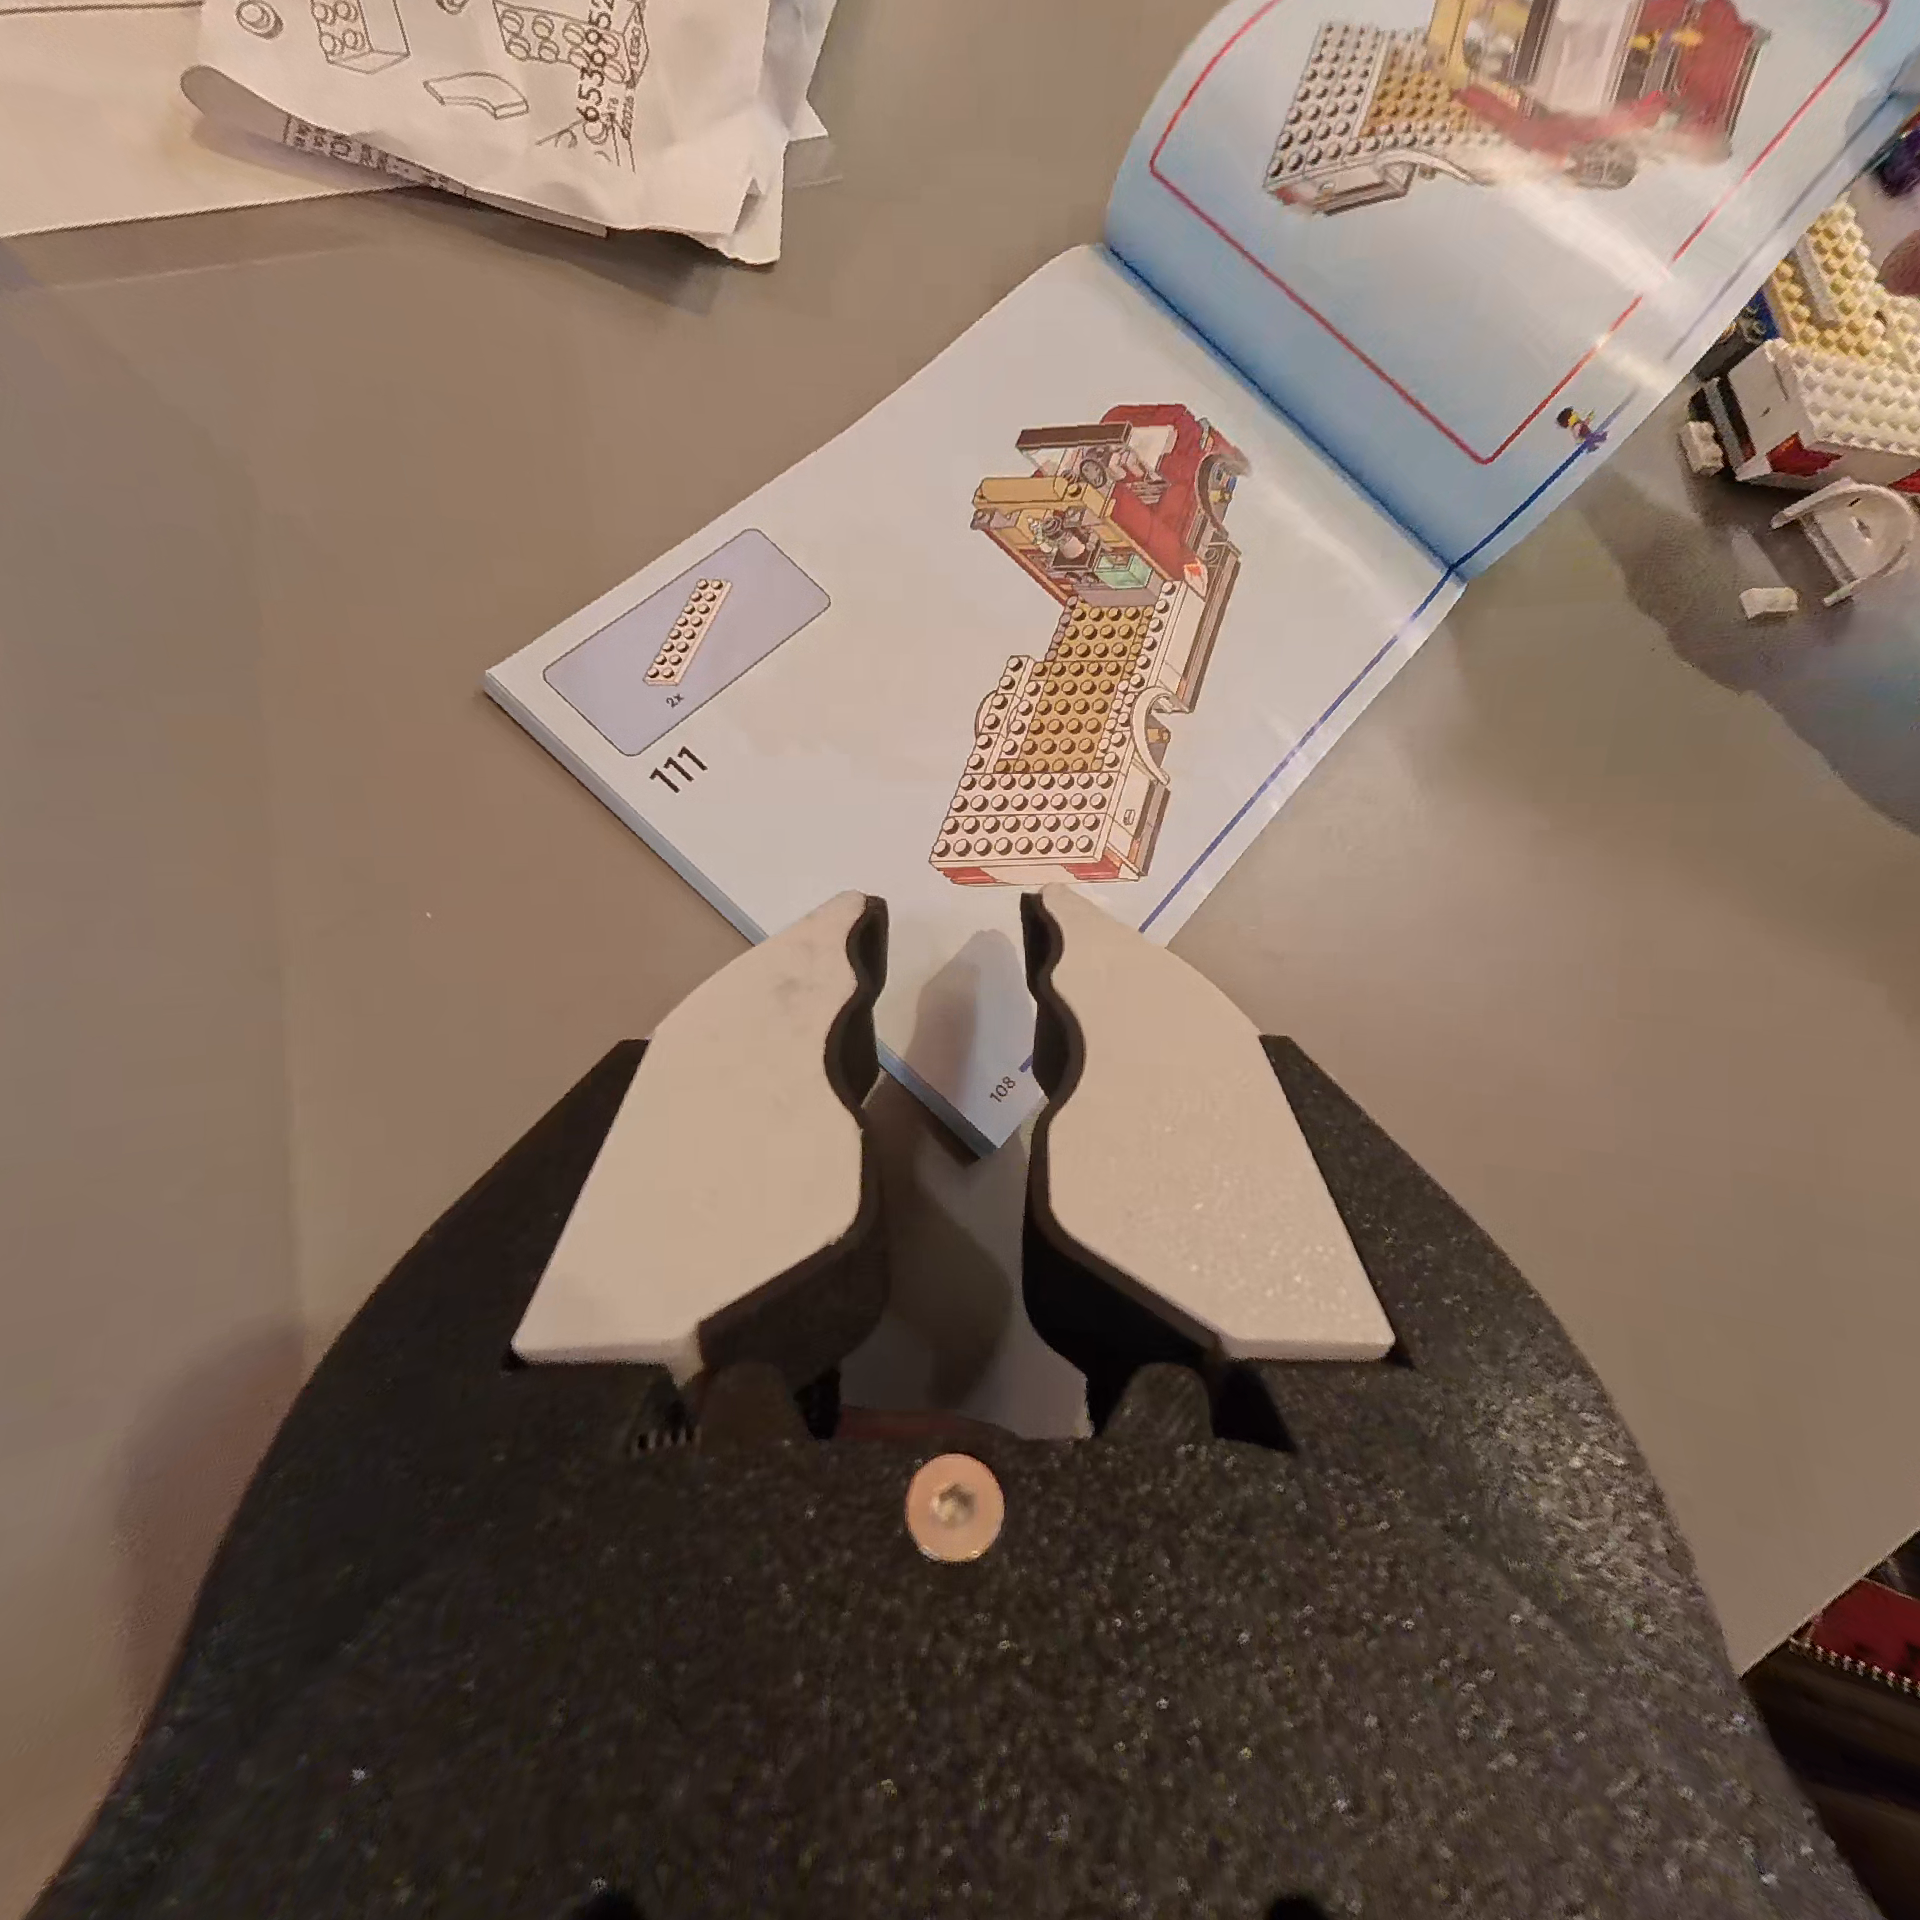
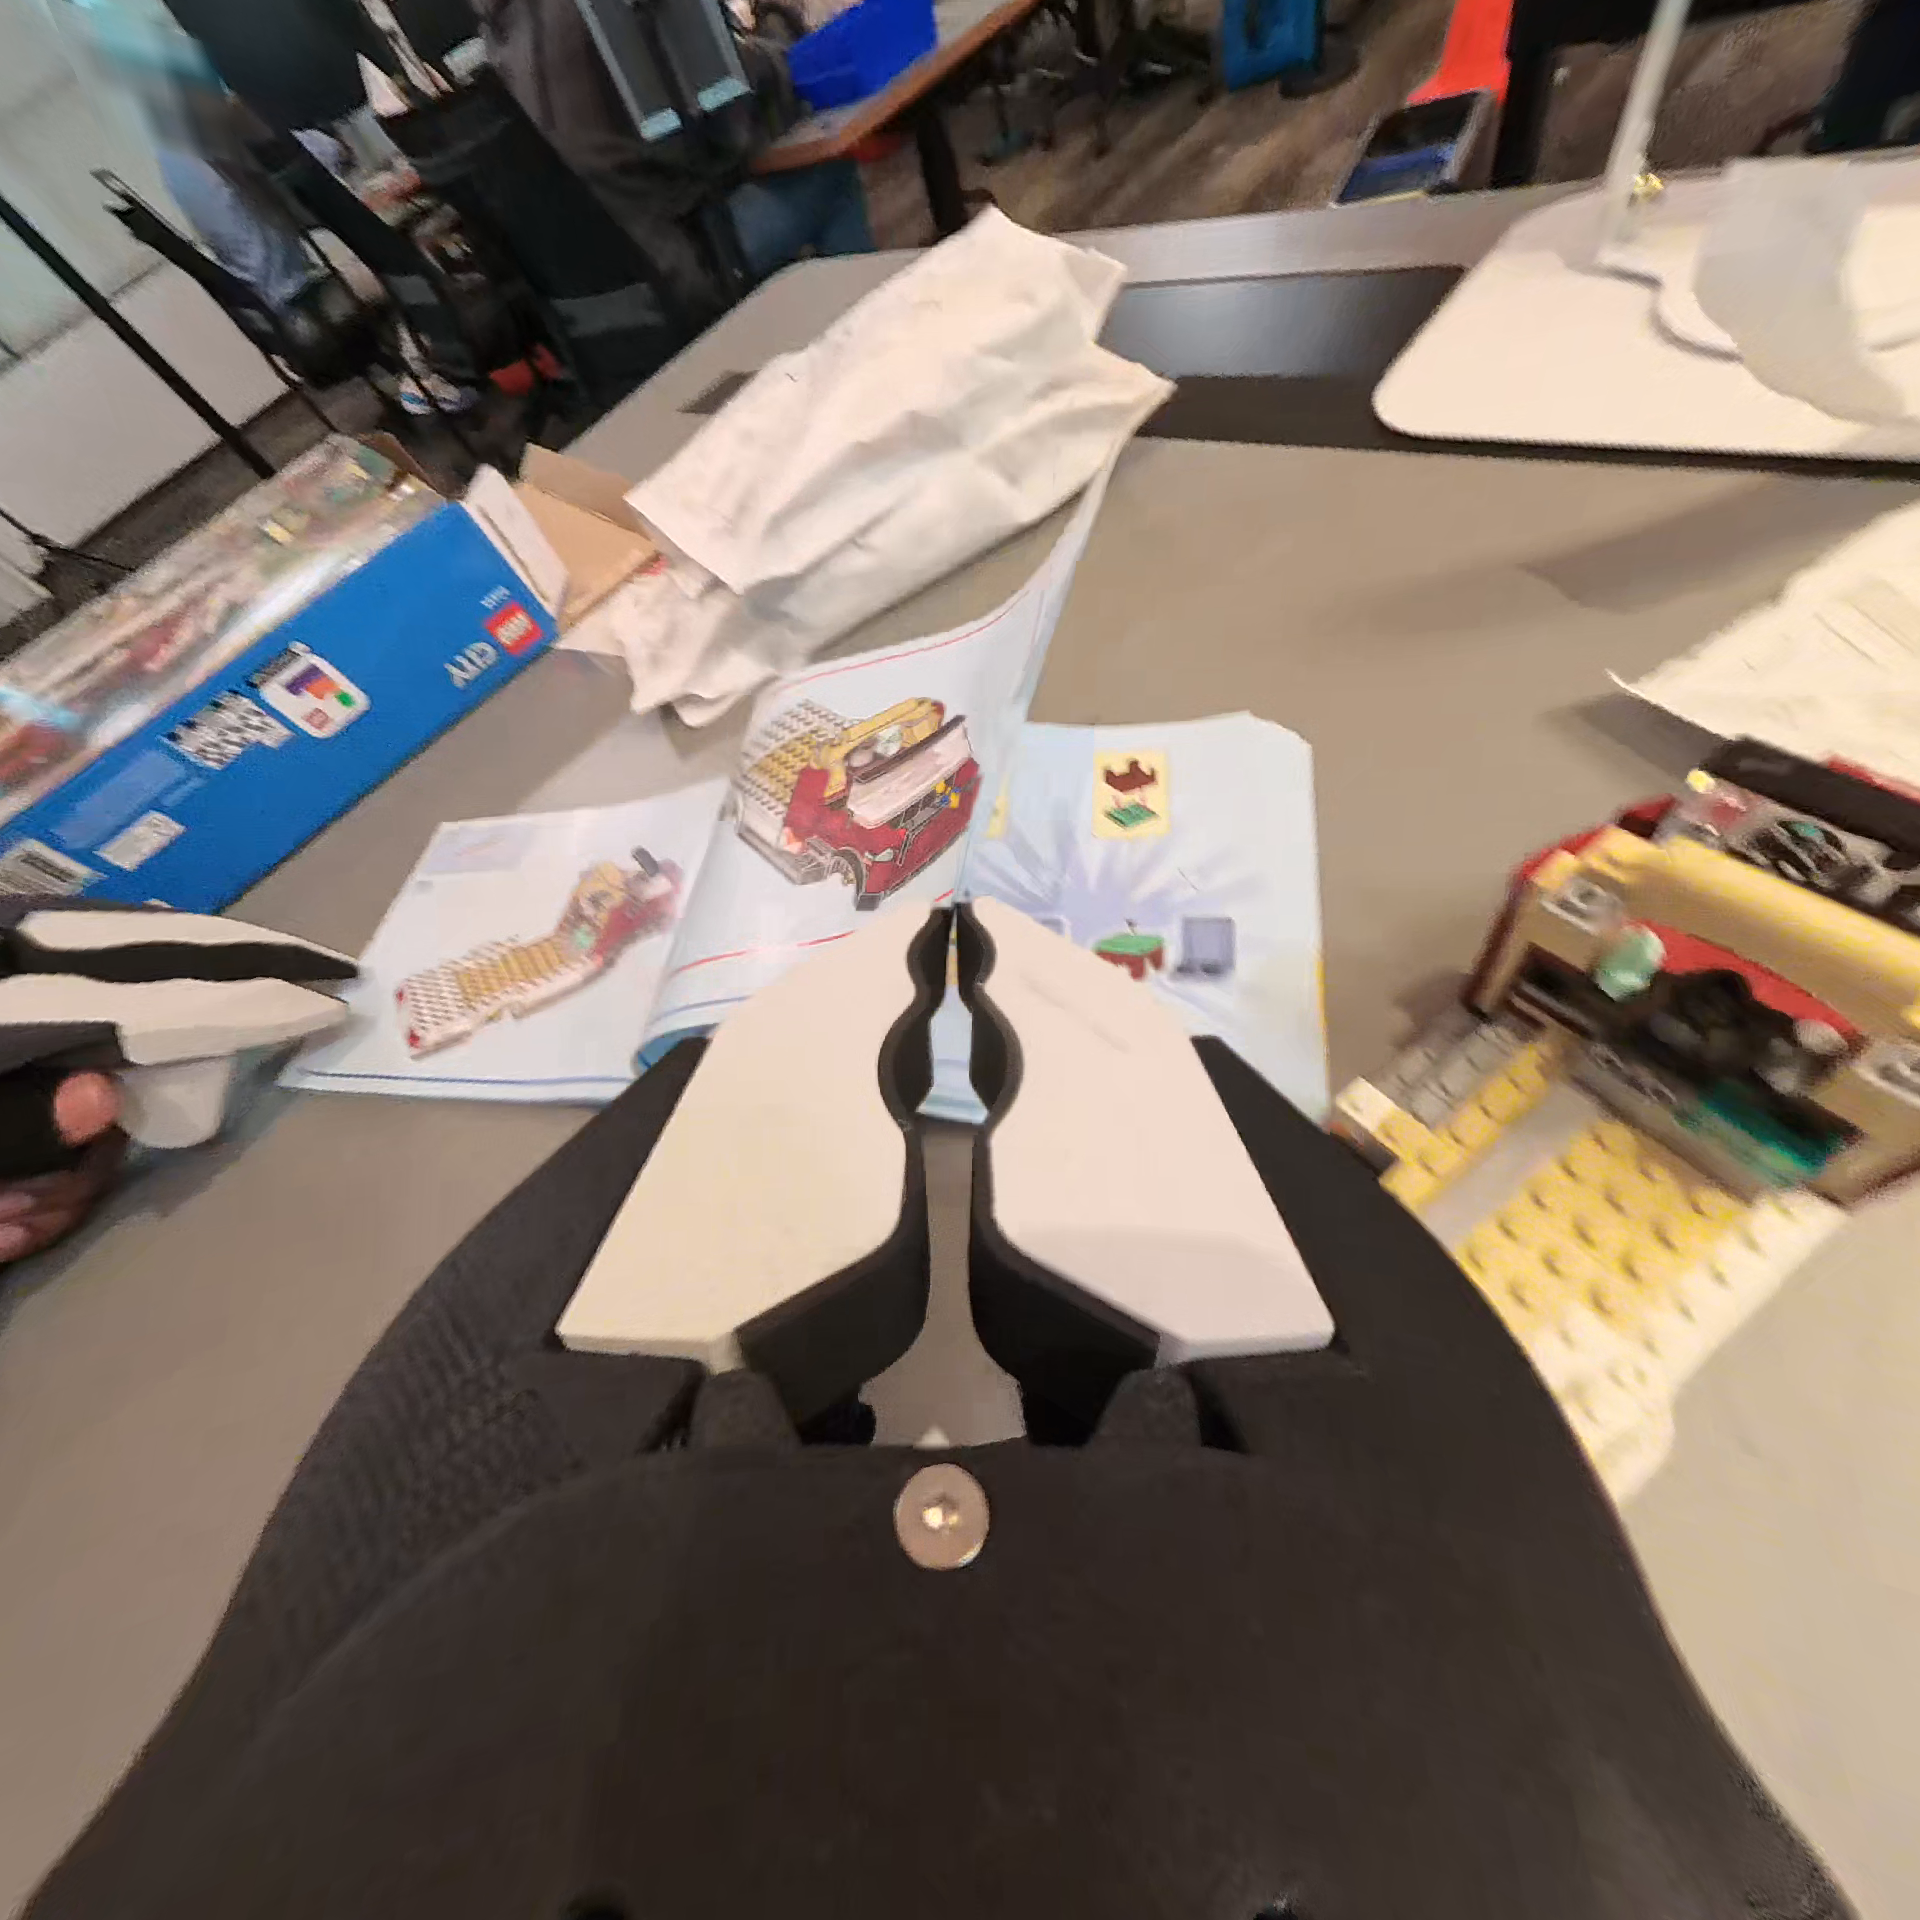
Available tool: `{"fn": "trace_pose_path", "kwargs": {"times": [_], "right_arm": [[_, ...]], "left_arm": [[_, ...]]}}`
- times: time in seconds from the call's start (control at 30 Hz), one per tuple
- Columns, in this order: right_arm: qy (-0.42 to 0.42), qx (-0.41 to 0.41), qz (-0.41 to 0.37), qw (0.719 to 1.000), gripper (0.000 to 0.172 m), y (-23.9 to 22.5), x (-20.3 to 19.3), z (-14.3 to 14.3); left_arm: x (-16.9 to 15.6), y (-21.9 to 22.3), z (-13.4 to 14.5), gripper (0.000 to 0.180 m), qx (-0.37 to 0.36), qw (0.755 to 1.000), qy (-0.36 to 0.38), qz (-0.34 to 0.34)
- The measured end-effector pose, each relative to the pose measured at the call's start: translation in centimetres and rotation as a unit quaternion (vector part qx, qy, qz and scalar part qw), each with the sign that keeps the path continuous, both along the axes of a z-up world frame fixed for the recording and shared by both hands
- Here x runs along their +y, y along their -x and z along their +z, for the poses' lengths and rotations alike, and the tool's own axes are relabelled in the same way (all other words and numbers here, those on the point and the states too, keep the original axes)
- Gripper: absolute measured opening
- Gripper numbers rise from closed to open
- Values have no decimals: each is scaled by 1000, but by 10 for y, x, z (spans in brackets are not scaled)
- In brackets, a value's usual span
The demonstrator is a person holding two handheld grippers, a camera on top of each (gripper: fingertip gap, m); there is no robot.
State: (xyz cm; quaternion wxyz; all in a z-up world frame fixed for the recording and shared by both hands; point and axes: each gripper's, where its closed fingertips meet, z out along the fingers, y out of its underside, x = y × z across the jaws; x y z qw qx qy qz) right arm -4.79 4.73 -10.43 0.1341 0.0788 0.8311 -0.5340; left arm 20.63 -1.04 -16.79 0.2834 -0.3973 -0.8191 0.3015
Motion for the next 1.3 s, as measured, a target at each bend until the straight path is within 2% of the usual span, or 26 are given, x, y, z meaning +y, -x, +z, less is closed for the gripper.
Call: {"fn": "trace_pose_path", "kwargs": {"times": [0.2, 0.4, 0.53, 0.67, 0.77, 0.9, 1.03, 1.2, 1.3], "right_arm": [[-47, 43, -9, 998, 10, 14, 15, -16], [-35, 130, -11, 991, 14, 17, 18, -5], [-20, 151, 11, 988, 14, 8, 17, 1], [-3, 147, 80, 986, 13, -23, 9, -1], [-22, 184, 126, 975, 13, -45, 1, -11], [-32, 227, 154, 961, 14, -61, -11, -14], [-52, 220, 175, 958, 14, -64, -25, -20], [-128, 222, 178, 950, 14, -49, -24, -50], [-132, 236, 170, 947, 14, -38, -20, -50]], "left_arm": [[2, 1, 1, 27, -3, 1000, 4, -7], [0, 1, 8, 28, -6, 999, 49, -18], [-1, 2, 14, 33, 0, 997, 74, -23], [-4, 10, 26, 45, 28, 993, 110, -19], [-6, 21, 42, 61, 71, 987, 142, -6], [-5, 38, 79, 77, 164, 967, 196, 15], [-1, 53, 100, 85, 213, 953, 216, 22], [-9, 71, 99, 103, 190, 959, 208, 30], [-18, 75, 100, 106, 173, 959, 222, 39]]}}
